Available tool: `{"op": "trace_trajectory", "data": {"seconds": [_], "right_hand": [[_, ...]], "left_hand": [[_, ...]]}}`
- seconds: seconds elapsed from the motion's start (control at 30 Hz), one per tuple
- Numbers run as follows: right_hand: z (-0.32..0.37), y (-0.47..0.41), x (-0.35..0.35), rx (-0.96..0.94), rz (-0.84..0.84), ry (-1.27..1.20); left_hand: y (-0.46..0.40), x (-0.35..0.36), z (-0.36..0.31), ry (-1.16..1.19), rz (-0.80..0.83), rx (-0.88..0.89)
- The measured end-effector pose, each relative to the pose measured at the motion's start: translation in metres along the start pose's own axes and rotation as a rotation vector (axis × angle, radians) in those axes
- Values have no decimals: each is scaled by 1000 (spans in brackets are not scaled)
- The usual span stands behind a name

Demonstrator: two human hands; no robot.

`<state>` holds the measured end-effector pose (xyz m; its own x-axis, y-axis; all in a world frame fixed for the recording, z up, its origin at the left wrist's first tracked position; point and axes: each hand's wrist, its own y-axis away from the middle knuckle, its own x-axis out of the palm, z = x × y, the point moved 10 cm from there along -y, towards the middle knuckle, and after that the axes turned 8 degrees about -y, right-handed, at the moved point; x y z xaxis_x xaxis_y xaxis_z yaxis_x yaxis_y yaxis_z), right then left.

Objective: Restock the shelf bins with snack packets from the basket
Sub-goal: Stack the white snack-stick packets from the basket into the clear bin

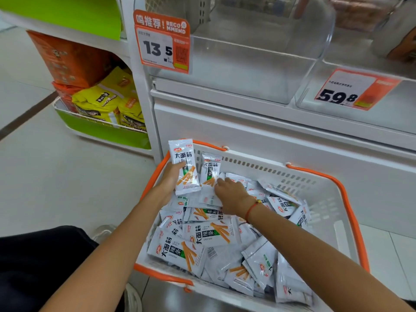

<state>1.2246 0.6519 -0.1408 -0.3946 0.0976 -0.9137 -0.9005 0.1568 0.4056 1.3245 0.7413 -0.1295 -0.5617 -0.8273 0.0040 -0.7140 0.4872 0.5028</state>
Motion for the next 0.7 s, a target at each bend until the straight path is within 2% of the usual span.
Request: {"op": "trace_trajectory", "data": {"seconds": [0.03,0.1,0.27,0.37,0.47,0.6,0.7], "right_hand": [[-10,1,2,16,14,-2],[-38,6,6,64,63,-243],[-101,39,-10,269,-85,-1399],[-87,47,-9,188,-92,-1802],[-79,43,7,296,-134,-1917],[-92,48,15,535,-364,-1904],[-89,50,19,596,-478,-1925]], "left_hand": [[-1,-1,3,3,-2,-16],[-2,-4,5,14,-9,-30],[1,3,23,-68,0,-80],[-2,18,45,-161,43,-144],[5,45,46,-157,111,-167],[14,64,42,-91,96,-221],[16,78,38,-17,124,-216]]}}
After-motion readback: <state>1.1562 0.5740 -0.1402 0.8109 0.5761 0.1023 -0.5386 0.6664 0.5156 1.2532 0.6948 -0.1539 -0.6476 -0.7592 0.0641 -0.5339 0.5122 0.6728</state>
